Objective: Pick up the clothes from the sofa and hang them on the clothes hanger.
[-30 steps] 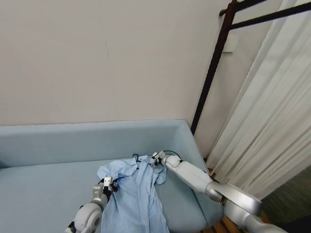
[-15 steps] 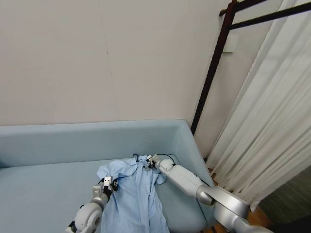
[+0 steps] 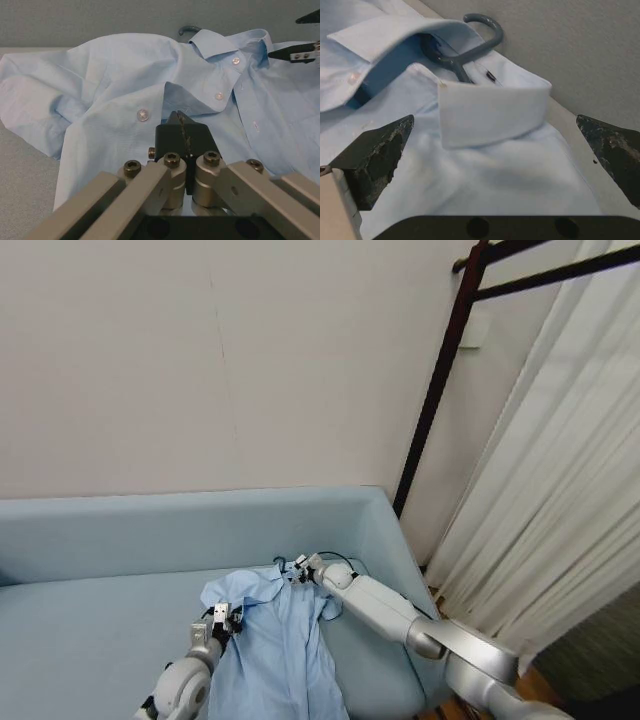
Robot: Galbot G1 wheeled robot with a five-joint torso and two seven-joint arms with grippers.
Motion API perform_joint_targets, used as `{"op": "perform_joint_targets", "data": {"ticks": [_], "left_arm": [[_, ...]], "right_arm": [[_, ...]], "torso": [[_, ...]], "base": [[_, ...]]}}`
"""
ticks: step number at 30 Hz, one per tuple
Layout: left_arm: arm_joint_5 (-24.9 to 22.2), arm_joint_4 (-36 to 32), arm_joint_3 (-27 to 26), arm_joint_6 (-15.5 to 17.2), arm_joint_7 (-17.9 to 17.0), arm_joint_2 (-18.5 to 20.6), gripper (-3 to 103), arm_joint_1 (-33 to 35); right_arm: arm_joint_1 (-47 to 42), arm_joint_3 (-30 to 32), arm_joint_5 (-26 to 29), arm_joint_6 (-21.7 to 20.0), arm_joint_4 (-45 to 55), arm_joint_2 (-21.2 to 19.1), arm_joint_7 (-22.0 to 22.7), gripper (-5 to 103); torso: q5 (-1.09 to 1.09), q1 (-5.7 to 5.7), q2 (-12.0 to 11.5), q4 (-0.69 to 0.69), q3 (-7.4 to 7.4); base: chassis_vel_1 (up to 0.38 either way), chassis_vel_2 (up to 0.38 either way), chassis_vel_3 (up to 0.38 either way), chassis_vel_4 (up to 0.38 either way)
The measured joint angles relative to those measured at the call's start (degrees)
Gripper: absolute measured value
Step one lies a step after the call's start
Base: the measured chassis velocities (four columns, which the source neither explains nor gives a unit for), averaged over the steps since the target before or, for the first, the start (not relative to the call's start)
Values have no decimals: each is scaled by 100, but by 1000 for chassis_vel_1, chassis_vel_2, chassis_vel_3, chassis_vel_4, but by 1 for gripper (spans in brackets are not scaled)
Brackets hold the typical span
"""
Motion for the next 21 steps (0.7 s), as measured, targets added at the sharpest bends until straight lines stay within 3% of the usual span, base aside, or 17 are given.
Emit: {"op": "perform_joint_targets", "data": {"ticks": [5, 13, 21], "left_arm": [[8, 33, 0, -12, 24, -5, 0, -1], [13, 48, 16, -17, 21, -7, 0, -38], [15, 48, -8, -37, 24, -11, 0, -13]], "right_arm": [[157, -64, 245, -137, -70, -148, -211, 100], [307, 127, -195, 90, -1389, 393, -807, 100], [281, 395, -382, 164, -2225, 883, -1036, 97]], "torso": [[0, 0, 0, 2, 0], [0, 0, 0, 3, 0], [-1, 0, 0, 2, 0]], "base": [[0, 0, 0, 0], [0, 0, 0, 0], [0, 0, 0, 0]]}}
